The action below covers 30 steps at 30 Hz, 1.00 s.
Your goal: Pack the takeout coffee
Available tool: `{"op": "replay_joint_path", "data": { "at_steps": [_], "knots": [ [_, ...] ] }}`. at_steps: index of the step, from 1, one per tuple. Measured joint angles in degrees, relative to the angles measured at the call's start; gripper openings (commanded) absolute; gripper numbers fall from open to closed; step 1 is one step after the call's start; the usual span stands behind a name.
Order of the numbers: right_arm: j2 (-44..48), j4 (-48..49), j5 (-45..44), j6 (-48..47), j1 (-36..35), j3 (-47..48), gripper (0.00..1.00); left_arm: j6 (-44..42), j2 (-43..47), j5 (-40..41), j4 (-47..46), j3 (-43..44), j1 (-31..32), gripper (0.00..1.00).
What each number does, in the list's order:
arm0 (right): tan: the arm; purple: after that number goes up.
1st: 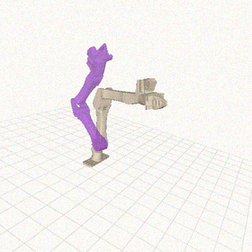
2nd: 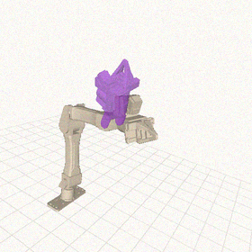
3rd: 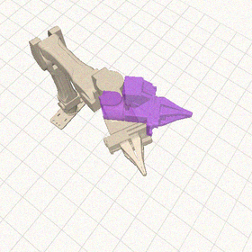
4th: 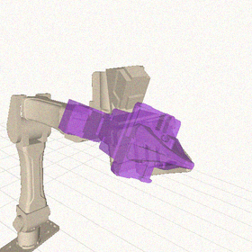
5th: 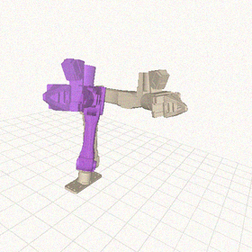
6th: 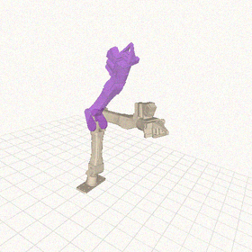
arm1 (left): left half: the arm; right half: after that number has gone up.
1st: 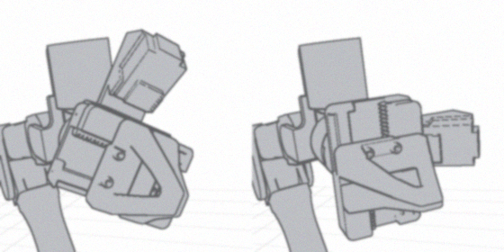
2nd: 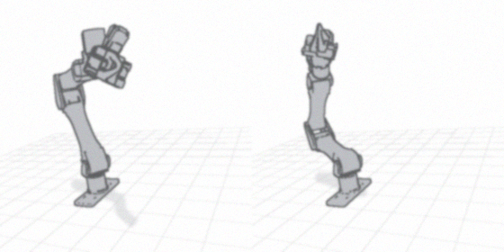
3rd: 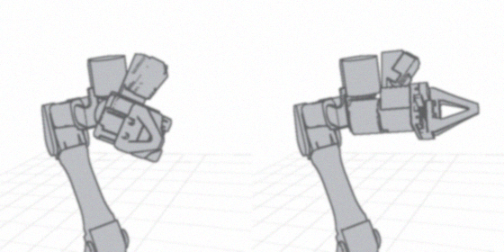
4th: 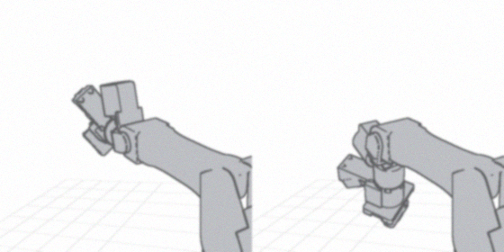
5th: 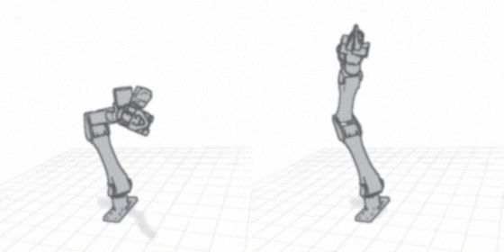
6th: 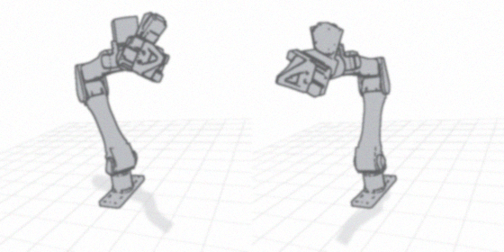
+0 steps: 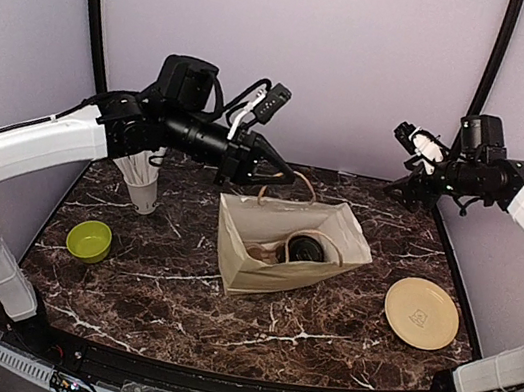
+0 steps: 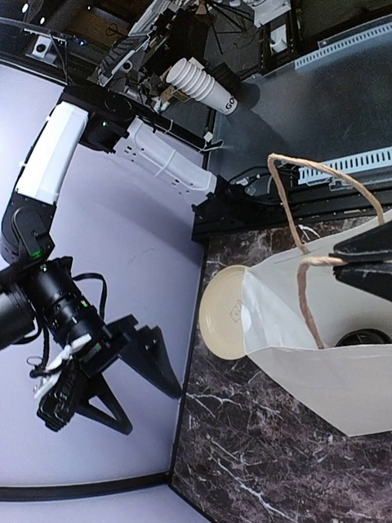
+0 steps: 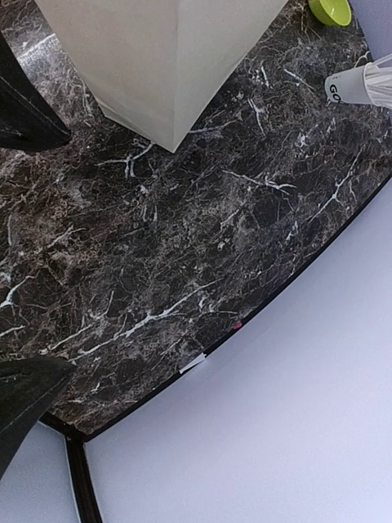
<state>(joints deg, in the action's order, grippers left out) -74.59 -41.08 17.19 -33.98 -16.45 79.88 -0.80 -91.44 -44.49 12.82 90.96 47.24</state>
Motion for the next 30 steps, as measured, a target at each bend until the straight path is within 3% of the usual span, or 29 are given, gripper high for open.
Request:
{"op": "replay_joint_path", "data": {
  "at_steps": [14,24,30],
  "knots": [
    [-0.2,0.8,1.7,0.7,0.0,-4.0,0.88,4.8,2.4,3.7,-4.7,-7.8,12.8,0.00],
    [1.6,0.8,3.7,0.7,0.0,-6.5,0.88,3.9,2.4,3.8,-1.3,-7.6,14.8,0.00],
    [1.7,0.8,3.9,0.9,0.0,-6.7,0.88,-0.6,1.6,11.0,3.7,-2.5,14.8,0.00]
  ]
}}
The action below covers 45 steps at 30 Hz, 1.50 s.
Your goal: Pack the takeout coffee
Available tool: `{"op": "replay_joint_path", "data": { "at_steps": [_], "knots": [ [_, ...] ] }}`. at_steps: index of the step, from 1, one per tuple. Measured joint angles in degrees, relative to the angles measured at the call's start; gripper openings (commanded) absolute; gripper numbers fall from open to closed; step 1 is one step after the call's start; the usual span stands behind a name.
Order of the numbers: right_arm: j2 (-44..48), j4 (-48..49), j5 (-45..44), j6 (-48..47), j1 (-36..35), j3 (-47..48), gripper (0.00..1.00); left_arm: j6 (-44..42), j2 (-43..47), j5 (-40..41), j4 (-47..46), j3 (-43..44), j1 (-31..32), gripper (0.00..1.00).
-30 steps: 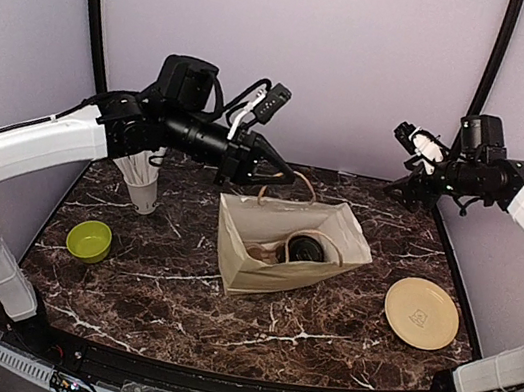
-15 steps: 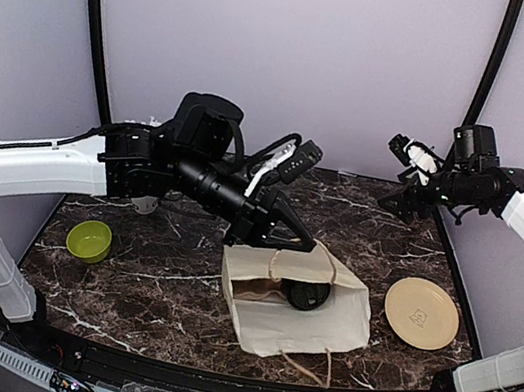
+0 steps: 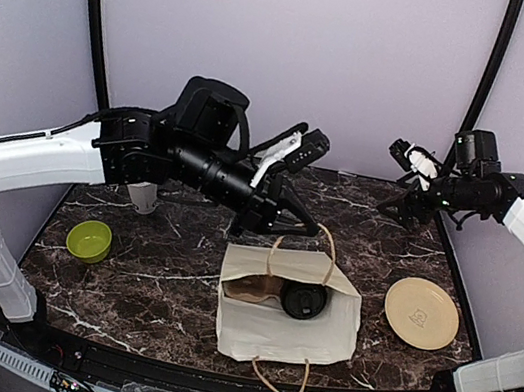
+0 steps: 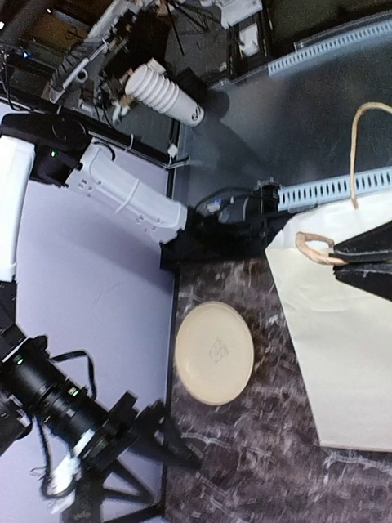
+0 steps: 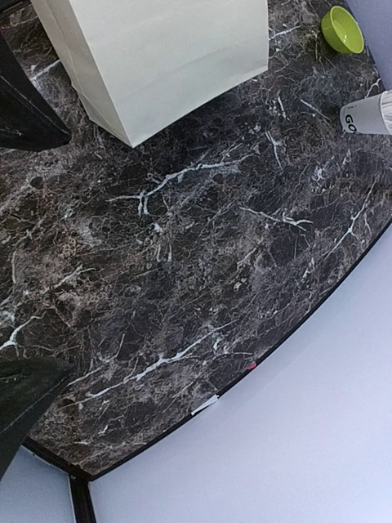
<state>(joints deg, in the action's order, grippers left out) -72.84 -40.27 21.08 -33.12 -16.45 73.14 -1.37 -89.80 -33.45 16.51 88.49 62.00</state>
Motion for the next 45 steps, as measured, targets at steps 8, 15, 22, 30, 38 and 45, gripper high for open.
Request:
{"op": "replay_joint_path", "data": {
  "at_steps": [8,15,22,30,38,45],
  "knots": [
    [1.2,0.5,0.2,0.3,0.0,-1.6,0.89,-6.6,-6.5,8.8,4.8,14.9,-6.4,0.00],
    [2.7,1.9,-0.3,0.9,0.0,-4.3,0.91,-7.7,-15.1,14.4,6.7,21.4,-12.5,0.00],
    [3.0,4.0,-0.3,1.6,0.0,-6.8,0.91,-8.1,-19.3,20.2,6.6,24.1,-14.4,0.14],
    [3.0,6.3,-0.3,2.4,0.0,-8.5,0.93,-8.4,-19.4,23.8,5.4,25.4,-15.3,0.63],
    [3.1,10.4,-1.9,4.8,1.7,-10.6,0.99,-8.5,-15.0,27.0,5.6,22.7,-15.3,0.80],
    [3.2,16.7,-2.6,10.9,10.9,-13.3,0.96,-8.6,0.2,37.6,5.9,10.8,-16.2,0.74]
  ]
}}
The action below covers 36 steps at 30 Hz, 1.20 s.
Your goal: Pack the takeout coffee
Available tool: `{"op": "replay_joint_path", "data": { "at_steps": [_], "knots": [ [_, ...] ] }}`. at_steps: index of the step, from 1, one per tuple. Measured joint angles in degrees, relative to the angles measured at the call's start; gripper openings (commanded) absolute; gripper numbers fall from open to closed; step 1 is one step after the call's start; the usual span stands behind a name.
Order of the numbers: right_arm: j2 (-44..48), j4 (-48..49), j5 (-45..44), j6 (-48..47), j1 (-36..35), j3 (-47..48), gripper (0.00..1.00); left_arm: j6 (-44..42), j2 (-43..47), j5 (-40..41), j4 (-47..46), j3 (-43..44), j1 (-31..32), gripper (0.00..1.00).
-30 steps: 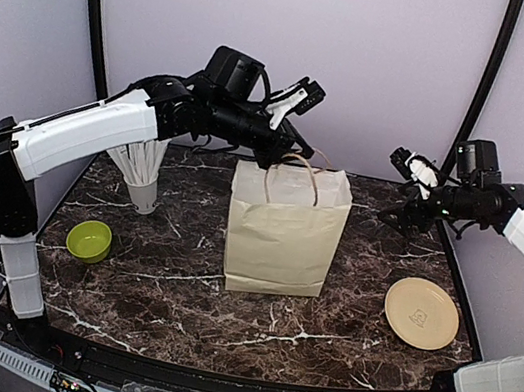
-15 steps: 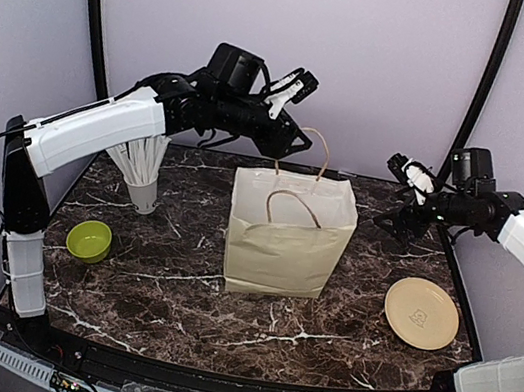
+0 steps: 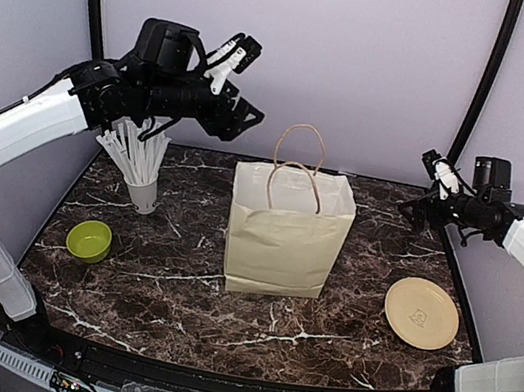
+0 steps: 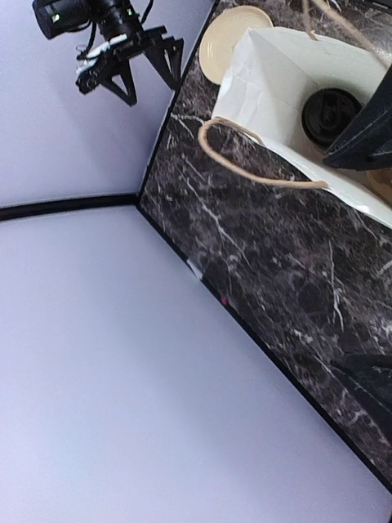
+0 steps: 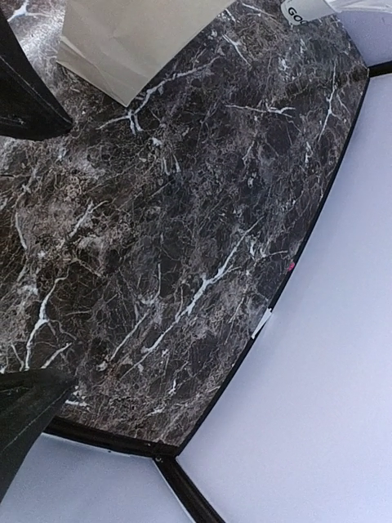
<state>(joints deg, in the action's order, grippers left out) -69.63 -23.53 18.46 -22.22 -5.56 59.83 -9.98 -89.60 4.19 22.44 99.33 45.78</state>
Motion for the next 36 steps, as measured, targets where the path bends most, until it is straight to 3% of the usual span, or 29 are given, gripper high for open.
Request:
{"op": "replay_joint_path", "data": {
  "at_steps": [3,9,17,27,35,36],
  "knots": [
    [0.0,1.6,1.3,0.5,0.7,-2.1,0.95,3.2,4.6,6.2,0.8,-4.0,-3.0,0.68],
    [-0.2,1.9,2.0,0.4,0.6,-4.7,0.93,14.0,11.7,14.3,3.8,-17.3,-13.6,0.69],
    [-0.6,2.6,3.7,0.2,0.6,-4.9,0.92,22.4,13.9,12.5,6.5,-24.5,-25.4,0.71],
    [-0.6,2.6,4.5,0.0,0.6,-5.1,0.91,24.7,12.9,8.6,7.7,-26.7,-29.5,0.59],
    [-0.7,2.6,5.0,0.0,0.6,-5.2,0.90,24.6,12.9,8.4,8.0,-29.2,-29.5,0.33],
    [-0.7,2.6,5.0,0.0,0.6,-5.2,0.91,24.6,12.9,8.4,8.0,-29.3,-29.5,0.24]
  ]
}}
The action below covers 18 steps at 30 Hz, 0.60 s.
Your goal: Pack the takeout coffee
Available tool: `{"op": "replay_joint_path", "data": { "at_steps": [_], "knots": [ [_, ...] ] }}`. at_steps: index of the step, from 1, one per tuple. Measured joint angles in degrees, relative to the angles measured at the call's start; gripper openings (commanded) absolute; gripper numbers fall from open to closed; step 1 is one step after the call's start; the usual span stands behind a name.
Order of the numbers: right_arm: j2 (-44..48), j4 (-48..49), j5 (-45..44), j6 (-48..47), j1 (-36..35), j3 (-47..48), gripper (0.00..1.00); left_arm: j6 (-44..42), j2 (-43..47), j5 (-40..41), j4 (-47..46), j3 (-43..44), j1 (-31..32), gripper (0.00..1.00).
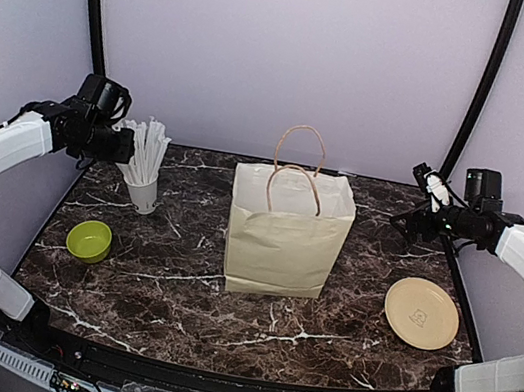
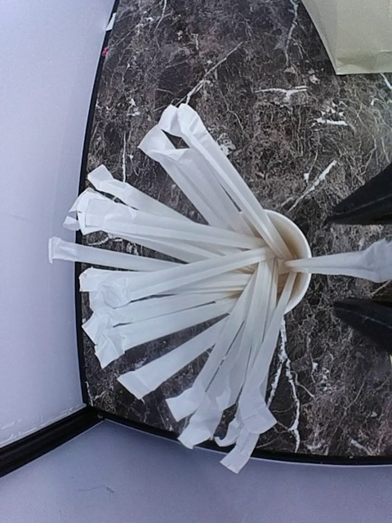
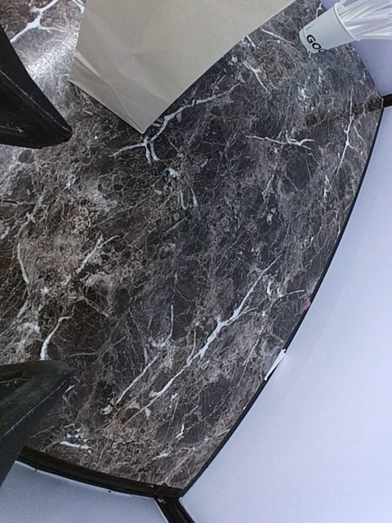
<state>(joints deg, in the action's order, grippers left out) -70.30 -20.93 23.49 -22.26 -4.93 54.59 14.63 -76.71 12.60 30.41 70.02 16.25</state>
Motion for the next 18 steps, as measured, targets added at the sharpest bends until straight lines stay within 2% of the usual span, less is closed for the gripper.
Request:
{"op": "replay_joint_path", "data": {
  "at_steps": [1,6,11,18],
  "knots": [
    [0.0,0.0,0.1,0.0,0.0,0.0,0.90,-0.2,0.0,0.0,0.0,0.0,0.0,0.16],
    [0.0,0.0,0.2,0.0,0.0,0.0,0.90,-0.9,-0.4,-0.2,0.5,0.2,0.0,0.01],
    [0.0,0.0,0.3,0.0,0.0,0.0,0.90,-2.4,-0.7,0.1,5.2,5.0,0.0,0.00],
    [0.0,0.2,0.3,-0.2,0.0,-0.4,0.90,-5.1,2.3,1.4,13.4,20.5,0.0,0.00]
  ]
}}
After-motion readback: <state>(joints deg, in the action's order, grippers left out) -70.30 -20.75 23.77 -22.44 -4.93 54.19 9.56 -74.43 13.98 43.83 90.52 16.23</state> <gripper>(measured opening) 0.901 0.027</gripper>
